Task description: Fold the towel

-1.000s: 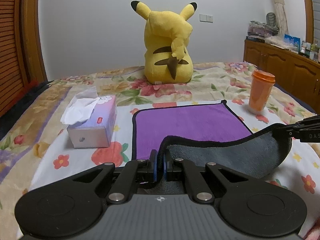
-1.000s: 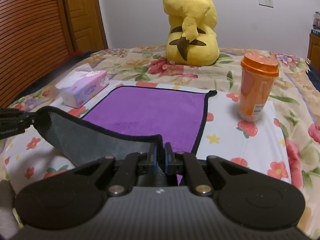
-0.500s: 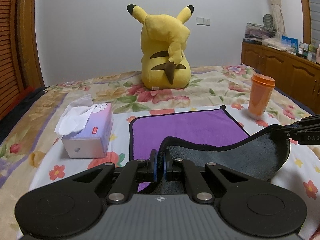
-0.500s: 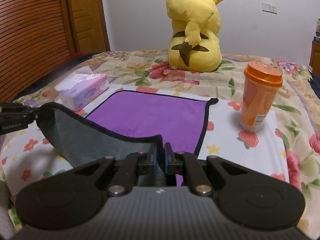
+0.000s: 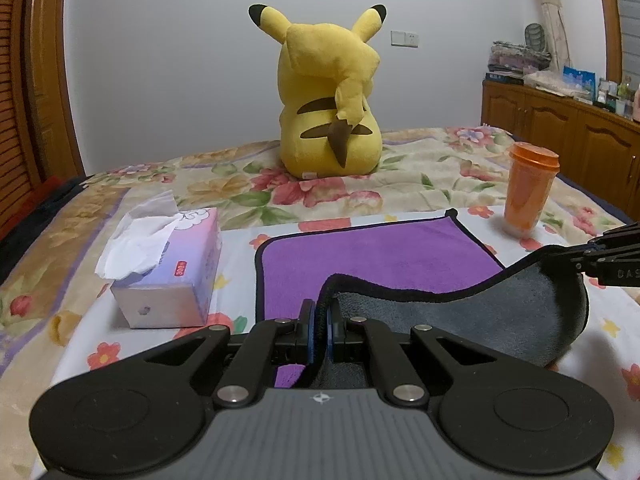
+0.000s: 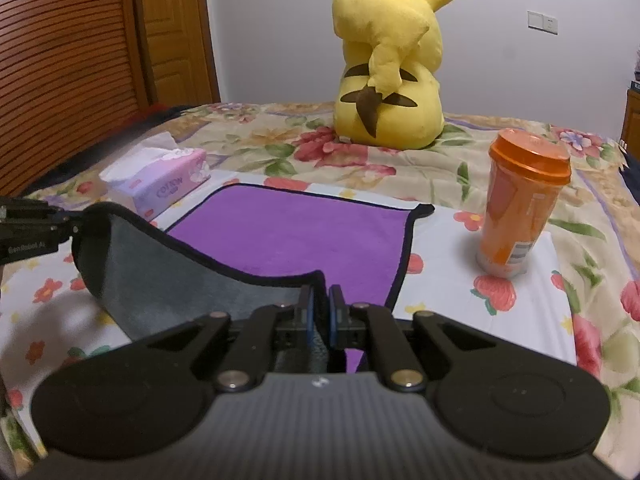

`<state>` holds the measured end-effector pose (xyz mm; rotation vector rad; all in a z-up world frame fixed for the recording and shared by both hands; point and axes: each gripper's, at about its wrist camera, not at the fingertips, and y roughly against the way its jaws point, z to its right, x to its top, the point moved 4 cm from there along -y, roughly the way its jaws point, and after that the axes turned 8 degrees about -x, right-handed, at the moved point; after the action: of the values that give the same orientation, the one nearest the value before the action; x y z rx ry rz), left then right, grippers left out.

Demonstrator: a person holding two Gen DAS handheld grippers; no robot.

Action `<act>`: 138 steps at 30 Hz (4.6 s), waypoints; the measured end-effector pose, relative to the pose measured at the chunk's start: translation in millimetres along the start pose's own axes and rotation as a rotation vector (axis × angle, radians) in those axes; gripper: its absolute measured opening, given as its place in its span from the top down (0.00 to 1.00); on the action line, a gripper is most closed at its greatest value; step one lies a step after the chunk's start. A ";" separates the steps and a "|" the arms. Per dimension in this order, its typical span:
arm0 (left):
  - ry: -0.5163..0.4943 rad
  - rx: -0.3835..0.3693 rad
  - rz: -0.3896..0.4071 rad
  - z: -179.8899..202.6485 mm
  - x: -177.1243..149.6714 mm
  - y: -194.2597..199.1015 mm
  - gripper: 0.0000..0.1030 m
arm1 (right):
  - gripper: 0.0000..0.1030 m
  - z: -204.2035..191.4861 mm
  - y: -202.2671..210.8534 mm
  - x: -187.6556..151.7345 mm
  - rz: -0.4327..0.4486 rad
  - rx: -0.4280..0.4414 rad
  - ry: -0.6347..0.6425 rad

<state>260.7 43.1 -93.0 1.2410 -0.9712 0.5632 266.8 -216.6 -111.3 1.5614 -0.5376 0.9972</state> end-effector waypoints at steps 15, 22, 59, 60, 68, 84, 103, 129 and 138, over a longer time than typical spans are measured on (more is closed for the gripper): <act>0.025 -0.024 0.026 -5.6 11.7 -11.4 0.92 | 0.92 11.3 -18.3 6.2 0.045 -0.027 0.003; 0.014 -0.016 0.036 -8.9 16.6 -18.5 0.92 | 0.92 13.2 -28.0 7.8 0.054 -0.044 0.024; -0.003 -0.012 0.120 -29.8 75.1 -69.5 0.92 | 0.92 31.9 -56.4 52.6 0.165 -0.095 0.071; -0.002 -0.011 0.122 -29.5 76.3 -70.1 0.92 | 0.92 33.0 -56.2 53.8 0.171 -0.097 0.067; -0.014 0.040 0.157 -33.1 84.7 -76.4 0.92 | 0.92 31.1 -61.3 65.2 0.212 -0.106 0.069; -0.022 0.093 0.143 -46.0 86.0 -106.8 0.92 | 0.92 33.9 -93.1 74.4 0.236 -0.148 0.040; -0.006 0.091 -0.002 -48.3 46.3 -153.8 0.75 | 0.81 32.7 -137.6 43.6 0.093 -0.181 0.046; -0.026 0.052 -0.033 5.6 31.5 -36.0 0.34 | 0.45 0.8 -0.1 37.7 0.104 -0.141 0.006; -0.029 0.067 -0.010 17.7 31.8 -5.3 0.09 | 0.39 -7.5 28.2 33.2 0.116 -0.137 -0.032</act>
<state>275.6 20.3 -68.3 1.3162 -0.9767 0.5750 260.1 -210.4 -68.1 1.4388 -0.7112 1.0025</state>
